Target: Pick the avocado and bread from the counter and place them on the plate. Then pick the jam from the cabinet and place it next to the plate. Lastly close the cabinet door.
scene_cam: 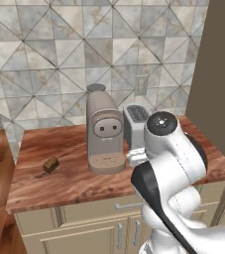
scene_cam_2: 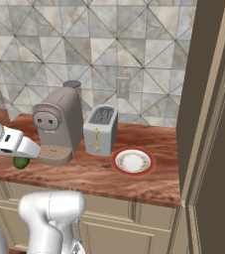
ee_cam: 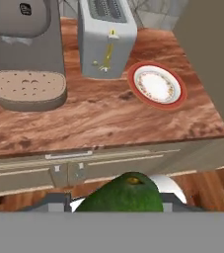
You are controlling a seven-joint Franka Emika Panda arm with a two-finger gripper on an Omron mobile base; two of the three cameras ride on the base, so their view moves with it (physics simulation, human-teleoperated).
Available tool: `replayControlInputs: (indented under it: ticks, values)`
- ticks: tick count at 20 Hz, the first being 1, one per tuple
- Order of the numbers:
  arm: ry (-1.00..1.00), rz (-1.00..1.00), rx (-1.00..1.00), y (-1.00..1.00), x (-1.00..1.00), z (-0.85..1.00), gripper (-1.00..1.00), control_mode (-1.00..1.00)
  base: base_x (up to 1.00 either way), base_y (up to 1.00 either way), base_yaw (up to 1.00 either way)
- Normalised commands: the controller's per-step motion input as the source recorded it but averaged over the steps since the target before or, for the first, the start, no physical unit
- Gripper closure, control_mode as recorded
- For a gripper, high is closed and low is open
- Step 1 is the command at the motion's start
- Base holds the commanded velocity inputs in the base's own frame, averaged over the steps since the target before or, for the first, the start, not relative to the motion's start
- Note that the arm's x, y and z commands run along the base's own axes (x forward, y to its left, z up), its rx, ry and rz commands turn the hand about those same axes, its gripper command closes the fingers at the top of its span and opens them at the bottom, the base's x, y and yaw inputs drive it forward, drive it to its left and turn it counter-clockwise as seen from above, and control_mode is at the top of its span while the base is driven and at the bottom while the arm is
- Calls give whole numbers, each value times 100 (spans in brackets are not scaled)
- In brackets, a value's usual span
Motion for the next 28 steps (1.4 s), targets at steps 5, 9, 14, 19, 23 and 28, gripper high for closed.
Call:
replayControlInputs:
  ticks: [5,9,14,19,23,28]
  values:
    - [-44,-7,19,-91,0,35,100,-100,0,0,0]
    - [-30,0,22,-94,0,31,100,-100,0,0,0]
    - [-18,0,19,-92,0,17,100,-100,0,0,0]
    - [-2,0,15,-87,0,0,100,-100,0,0,0]
    - [-5,-2,4,-53,0,-7,100,-100,0,0,0]
    - [-1,-14,0,-9,19,-16,100,-100,0,0,0]
